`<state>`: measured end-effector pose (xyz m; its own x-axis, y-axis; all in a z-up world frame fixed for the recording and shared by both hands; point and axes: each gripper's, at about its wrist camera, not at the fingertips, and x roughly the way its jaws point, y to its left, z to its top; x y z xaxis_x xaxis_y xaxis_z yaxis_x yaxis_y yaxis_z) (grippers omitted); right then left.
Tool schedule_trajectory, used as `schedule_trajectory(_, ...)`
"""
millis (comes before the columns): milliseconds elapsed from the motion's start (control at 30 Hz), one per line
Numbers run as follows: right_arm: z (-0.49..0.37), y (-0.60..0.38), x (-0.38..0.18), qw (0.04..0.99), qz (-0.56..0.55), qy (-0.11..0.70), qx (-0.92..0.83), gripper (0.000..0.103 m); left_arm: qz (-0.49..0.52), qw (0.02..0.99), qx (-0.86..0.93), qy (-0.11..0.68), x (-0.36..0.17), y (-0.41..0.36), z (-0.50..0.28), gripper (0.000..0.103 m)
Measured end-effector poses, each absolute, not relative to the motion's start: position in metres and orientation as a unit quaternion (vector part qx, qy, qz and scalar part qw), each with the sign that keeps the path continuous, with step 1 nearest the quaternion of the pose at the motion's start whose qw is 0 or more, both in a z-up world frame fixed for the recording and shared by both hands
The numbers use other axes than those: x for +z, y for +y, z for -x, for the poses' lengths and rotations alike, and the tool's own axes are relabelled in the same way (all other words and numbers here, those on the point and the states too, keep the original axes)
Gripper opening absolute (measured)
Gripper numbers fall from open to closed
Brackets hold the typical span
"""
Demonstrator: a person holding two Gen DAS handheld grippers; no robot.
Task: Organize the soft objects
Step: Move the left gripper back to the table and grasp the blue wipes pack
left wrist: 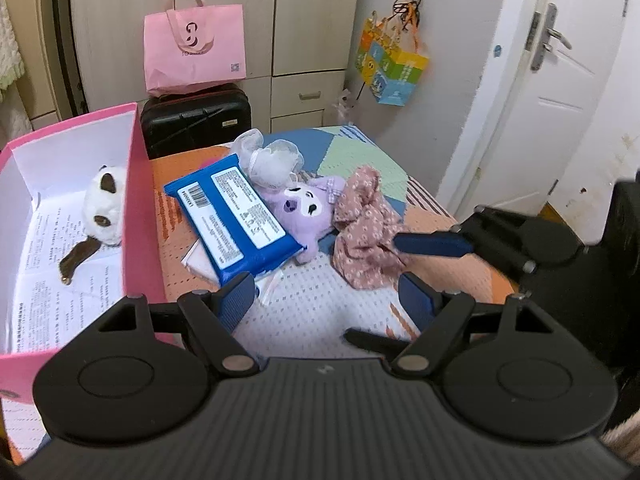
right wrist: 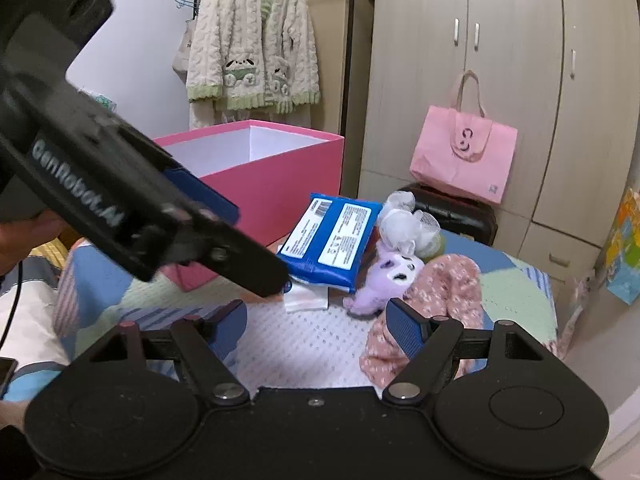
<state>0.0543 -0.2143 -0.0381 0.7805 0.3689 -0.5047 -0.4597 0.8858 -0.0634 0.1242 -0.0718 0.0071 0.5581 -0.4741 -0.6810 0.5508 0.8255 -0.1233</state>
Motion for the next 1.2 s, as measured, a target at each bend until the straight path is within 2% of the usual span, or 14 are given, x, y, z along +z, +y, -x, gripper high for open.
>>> schedule_trajectory(200,-0.085,-0.21,-0.052,0.936,0.069,0.24,0.249,0.081,-0.037,0.902,-0.241,0.355,-0.004,-0.084,-0.154,0.078)
schedule_trajectory(467,-0.13,-0.204,-0.066,0.931,0.051,0.26,0.251,0.081,-0.014,0.903,-0.189,0.385,-0.021,-0.086,-0.193,0.078)
schedule_trajectory(1200,-0.164,-0.184,-0.077,0.921,0.038,0.271,0.278,0.085,0.012,0.902,-0.161,0.4,-0.041,-0.088,-0.213,0.08)
